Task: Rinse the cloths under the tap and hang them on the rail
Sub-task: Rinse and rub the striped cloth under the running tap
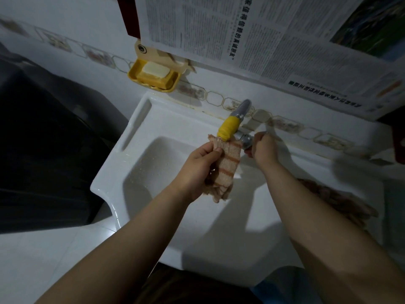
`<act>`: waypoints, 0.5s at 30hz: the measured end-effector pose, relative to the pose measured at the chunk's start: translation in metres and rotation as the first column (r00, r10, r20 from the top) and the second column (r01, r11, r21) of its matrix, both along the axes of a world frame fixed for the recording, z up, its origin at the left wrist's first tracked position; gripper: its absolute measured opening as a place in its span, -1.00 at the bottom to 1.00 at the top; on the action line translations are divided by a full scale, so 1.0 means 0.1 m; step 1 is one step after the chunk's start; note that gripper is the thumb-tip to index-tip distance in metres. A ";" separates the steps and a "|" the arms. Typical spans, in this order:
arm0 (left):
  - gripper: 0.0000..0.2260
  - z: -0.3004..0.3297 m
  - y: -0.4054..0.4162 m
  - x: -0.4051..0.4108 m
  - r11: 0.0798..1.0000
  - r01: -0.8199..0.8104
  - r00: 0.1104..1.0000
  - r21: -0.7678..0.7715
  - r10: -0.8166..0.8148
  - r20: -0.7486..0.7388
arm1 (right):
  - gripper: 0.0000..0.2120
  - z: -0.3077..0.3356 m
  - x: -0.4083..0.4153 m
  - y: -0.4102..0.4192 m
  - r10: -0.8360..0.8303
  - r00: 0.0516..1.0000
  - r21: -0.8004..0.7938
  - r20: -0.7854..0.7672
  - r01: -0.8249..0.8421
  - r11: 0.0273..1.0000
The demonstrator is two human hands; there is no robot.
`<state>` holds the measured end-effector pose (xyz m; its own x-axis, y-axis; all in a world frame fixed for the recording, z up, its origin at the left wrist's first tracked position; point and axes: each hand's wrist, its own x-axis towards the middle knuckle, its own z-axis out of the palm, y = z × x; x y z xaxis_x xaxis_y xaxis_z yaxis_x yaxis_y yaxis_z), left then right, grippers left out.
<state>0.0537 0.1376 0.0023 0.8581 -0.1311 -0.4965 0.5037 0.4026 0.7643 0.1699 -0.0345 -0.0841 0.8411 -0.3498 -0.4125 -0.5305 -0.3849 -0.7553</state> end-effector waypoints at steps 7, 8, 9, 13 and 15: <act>-0.79 -0.03 0.01 0.01 0.997 0.015 1.000 0.079 -0.016 0.010 | -0.16 0.43 -0.34 0.26 0.250 0.884 0.266 -0.396 -0.150 0.952; -0.80 -0.05 0.03 0.02 0.995 0.009 1.000 0.099 -0.010 0.013 | -0.18 0.48 -0.44 0.31 0.337 0.871 0.346 -0.357 -0.212 0.914; -0.80 -0.08 0.04 0.03 0.993 -0.003 1.000 0.114 0.001 0.020 | -0.30 0.54 -0.54 0.37 0.382 0.884 0.399 -0.270 -0.258 0.880; -0.75 -0.17 0.04 0.03 0.971 -0.048 0.997 0.236 0.033 0.069 | -0.56 0.61 -0.77 0.57 0.475 0.880 0.112 0.026 -0.474 0.873; -0.73 -0.21 0.00 0.02 0.927 -0.092 0.994 0.364 0.062 0.095 | -0.59 0.50 -0.79 0.64 0.484 0.872 -0.062 0.074 -0.481 0.875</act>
<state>0.0560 0.1379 -0.0182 0.8972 0.1155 -0.4263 0.4133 0.1207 0.9025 0.0905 0.0297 -0.0342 0.9405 0.0939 -0.3266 -0.2057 -0.6076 -0.7671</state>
